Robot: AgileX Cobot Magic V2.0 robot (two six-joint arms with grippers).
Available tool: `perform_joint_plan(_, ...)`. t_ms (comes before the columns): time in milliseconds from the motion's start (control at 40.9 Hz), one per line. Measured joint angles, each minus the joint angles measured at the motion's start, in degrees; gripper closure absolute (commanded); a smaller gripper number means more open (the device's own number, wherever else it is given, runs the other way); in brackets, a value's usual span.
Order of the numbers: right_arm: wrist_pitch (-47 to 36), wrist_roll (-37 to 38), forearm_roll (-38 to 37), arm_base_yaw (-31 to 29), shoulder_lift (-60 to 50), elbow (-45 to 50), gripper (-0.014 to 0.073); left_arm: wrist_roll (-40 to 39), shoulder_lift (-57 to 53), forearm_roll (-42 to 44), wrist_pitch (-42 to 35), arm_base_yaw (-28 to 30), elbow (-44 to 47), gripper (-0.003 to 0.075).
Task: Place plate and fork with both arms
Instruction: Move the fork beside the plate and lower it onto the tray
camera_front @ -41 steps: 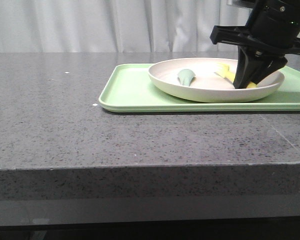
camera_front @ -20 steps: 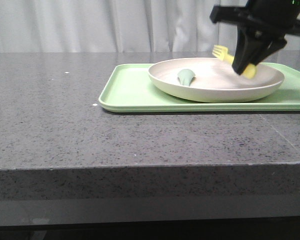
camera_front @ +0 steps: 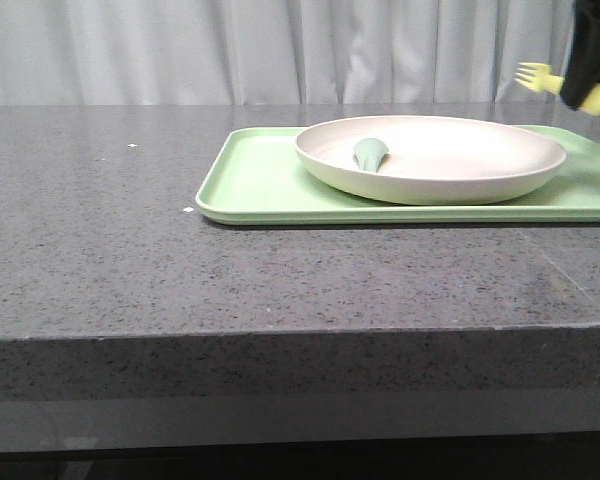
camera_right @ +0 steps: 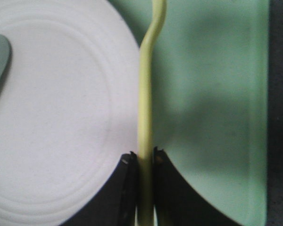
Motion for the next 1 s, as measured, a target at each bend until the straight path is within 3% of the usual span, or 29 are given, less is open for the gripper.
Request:
perform_joint_plan(416, -1.6, -1.8, 0.0, -2.6, 0.7, 6.8, 0.071, 0.0, 0.0, 0.0, 0.0, 0.0, 0.0, 0.0738)
perform_joint_plan(1002, -7.0, -4.0, 0.0, -2.6, 1.3, 7.3, 0.071, 0.0, 0.0, 0.0, 0.0, 0.0, 0.0, 0.0738)
